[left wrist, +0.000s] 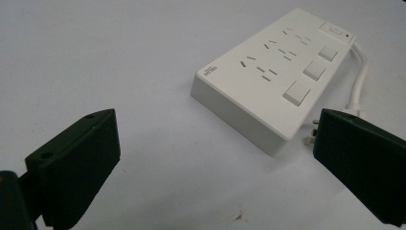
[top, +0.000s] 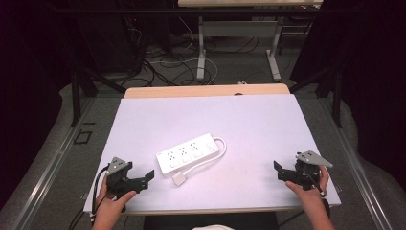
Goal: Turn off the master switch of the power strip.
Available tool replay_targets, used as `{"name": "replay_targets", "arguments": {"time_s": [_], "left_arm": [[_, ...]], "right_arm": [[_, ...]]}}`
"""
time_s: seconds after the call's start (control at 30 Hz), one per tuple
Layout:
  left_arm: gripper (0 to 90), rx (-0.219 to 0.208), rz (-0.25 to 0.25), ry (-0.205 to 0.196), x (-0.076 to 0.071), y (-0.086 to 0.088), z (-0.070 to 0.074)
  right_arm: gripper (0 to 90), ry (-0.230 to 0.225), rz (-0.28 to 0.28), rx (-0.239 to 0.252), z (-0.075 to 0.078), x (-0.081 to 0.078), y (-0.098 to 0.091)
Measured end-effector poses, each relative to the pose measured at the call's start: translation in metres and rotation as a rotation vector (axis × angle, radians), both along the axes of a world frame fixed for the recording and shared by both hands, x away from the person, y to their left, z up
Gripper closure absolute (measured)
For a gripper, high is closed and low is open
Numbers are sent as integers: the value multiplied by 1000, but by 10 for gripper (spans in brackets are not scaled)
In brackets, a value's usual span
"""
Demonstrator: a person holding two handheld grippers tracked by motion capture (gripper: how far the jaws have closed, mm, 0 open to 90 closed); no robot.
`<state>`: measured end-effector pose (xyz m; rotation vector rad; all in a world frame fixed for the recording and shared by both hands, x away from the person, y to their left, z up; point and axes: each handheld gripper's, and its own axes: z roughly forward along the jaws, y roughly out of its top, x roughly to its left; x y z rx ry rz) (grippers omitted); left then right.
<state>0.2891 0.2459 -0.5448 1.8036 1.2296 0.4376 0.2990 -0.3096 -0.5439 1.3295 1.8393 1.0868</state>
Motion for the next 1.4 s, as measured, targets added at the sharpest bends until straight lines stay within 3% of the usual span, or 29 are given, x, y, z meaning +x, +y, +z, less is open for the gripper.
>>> {"name": "replay_targets", "arguments": {"time_s": [0.53,0.8,0.9,1.4], "left_arm": [[27,-2,16,-8,-1,2,0],[28,3,28,-12,-3,4,1],[30,9,38,-12,-2,3,0],[30,70,81,-31,-2,5,-1]], "right_arm": [[81,43,78,-9,5,9,23],[81,53,118,7,15,14,37],[133,52,127,-5,18,17,45],[146,65,217,-55,28,31,74]]}}
